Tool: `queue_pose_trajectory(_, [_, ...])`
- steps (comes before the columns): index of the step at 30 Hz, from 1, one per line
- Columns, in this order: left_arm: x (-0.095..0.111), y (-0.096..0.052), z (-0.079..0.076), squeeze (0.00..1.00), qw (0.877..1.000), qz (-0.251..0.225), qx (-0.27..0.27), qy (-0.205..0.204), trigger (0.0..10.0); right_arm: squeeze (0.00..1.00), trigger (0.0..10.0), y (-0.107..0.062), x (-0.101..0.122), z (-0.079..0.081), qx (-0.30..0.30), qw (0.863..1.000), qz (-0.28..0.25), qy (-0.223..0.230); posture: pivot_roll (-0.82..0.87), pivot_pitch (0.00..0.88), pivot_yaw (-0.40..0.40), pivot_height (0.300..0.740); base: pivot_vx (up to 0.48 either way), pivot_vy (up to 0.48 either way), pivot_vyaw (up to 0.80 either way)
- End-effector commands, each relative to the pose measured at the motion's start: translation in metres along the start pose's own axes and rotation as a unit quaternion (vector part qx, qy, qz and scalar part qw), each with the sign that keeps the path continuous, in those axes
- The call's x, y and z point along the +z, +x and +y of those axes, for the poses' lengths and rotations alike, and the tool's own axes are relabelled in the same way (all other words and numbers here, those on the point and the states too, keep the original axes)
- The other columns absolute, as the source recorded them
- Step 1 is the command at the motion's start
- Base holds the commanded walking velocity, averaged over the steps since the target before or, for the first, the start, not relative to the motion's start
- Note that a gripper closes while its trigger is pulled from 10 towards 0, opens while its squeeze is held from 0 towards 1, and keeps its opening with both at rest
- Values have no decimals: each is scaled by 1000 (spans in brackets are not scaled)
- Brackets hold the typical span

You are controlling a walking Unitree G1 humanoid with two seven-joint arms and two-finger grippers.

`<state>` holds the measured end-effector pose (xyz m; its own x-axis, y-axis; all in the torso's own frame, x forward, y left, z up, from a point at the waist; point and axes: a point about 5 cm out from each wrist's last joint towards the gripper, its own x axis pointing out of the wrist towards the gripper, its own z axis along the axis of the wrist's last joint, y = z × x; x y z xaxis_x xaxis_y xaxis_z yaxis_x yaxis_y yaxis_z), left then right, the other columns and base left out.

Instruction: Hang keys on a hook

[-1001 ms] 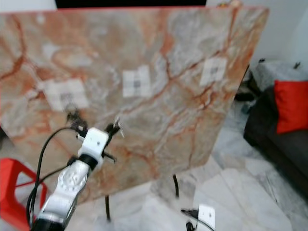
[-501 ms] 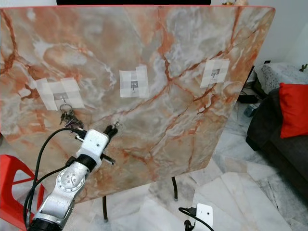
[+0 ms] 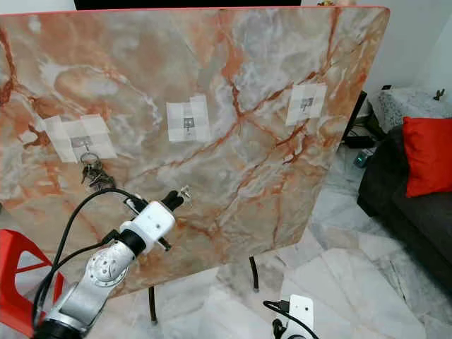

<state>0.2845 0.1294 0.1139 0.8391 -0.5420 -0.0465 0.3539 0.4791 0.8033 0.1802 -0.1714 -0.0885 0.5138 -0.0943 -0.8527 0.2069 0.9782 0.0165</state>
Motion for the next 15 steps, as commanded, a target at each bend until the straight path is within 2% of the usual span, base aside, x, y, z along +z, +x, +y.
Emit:
queue_pose_trajectory(1, [8, 2, -4, 0, 999, -19, -30, 17, 10000, 0, 10000, 1, 5, 0, -1, 1000, -3, -10, 35, 0, -84, 737, 0, 0, 0])
queue_pose_trajectory(3, [12, 1, -1, 0, 999, -29, -28, -4, 10000, 0, 10000, 1, 5, 1, -1, 1000, -3, -13, 37, 0, -83, 737, 0, 0, 0])
queue_pose_trajectory(6, [19, 3, 10, 0, 996, -47, 32, -63, 10000, 0, 10000, 1, 4, 1, 0, 1000, -3, -14, 41, 0, -82, 737, 0, 0, 0])
queue_pose_trajectory(7, [16, 3, 11, 0, 992, -43, 54, -106, 10000, 0, 10000, 0, 4, 2, 0, 1000, -3, -15, 44, 0, -80, 737, 0, 0, 0])
queue_pose_trajectory(9, [7, 0, 5, 0, 992, -20, 40, -115, 10000, 0, 10000, 0, 3, 3, 1, 1000, -3, -17, 44, 0, -79, 737, 0, 0, 0])
queue_pose_trajectory(10, [-16, -8, -16, 0, 995, 41, -21, -89, 10000, 0, 10000, 0, 2, 5, 4, 1000, -3, -21, 42, 0, -77, 737, 0, 0, 0])
queue_pose_trajectory(11, [-16, -8, -16, 0, 995, 41, -21, -89, 10000, 0, 10000, 0, 2, 5, 4, 1000, -3, -21, 42, 0, -77, 737, 0, 0, 0])
queue_pose_trajectory(12, [-32, -18, -31, 0, 993, 75, -69, -63, 10000, 0, 10000, 0, 2, 6, 5, 1000, -3, -23, 43, 0, -75, 737, 0, 0, 0])
queue_pose_trajectory(13, [-37, -23, -37, 0, 991, 84, -88, -51, 10000, 0, 10000, 0, 2, 6, 5, 1000, -3, -23, 43, 0, -75, 737, 0, 0, 0])
queue_pose_trajectory(14, [-49, -33, -48, 0, 985, 116, -116, -57, 10000, 0, 10000, 0, 2, 6, 5, 1000, -3, -24, 45, 0, -73, 737, 0, 0, 0])
queue_pose_trajectory(15, [-62, -45, -59, 0, 976, 150, -155, -46, 10000, 0, 10000, 0, 2, 7, 5, 1000, -3, -25, 47, 0, -72, 737, 0, 0, 0])
